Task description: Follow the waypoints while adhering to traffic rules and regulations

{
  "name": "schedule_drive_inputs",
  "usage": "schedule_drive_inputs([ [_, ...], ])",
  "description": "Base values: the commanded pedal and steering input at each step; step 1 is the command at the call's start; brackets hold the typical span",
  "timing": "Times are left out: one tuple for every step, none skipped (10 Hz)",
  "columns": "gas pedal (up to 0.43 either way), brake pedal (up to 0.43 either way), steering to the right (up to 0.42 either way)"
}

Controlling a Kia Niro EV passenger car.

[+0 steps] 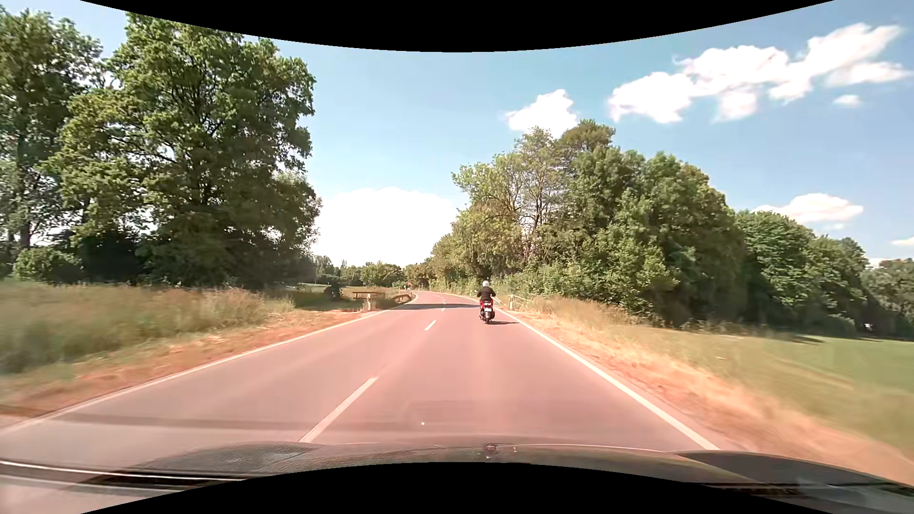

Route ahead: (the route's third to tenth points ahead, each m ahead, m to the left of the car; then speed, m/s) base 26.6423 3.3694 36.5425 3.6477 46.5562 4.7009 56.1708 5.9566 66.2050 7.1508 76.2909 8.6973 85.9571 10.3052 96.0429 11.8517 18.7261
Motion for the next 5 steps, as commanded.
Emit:
schedule_drive_inputs([
  [0.189, 0.012, -0.012],
  [0.189, 0.006, -0.012],
  [0.189, 0.006, -0.012],
  [0.189, 0.006, -0.011],
  [0.189, 0.006, -0.009],
])
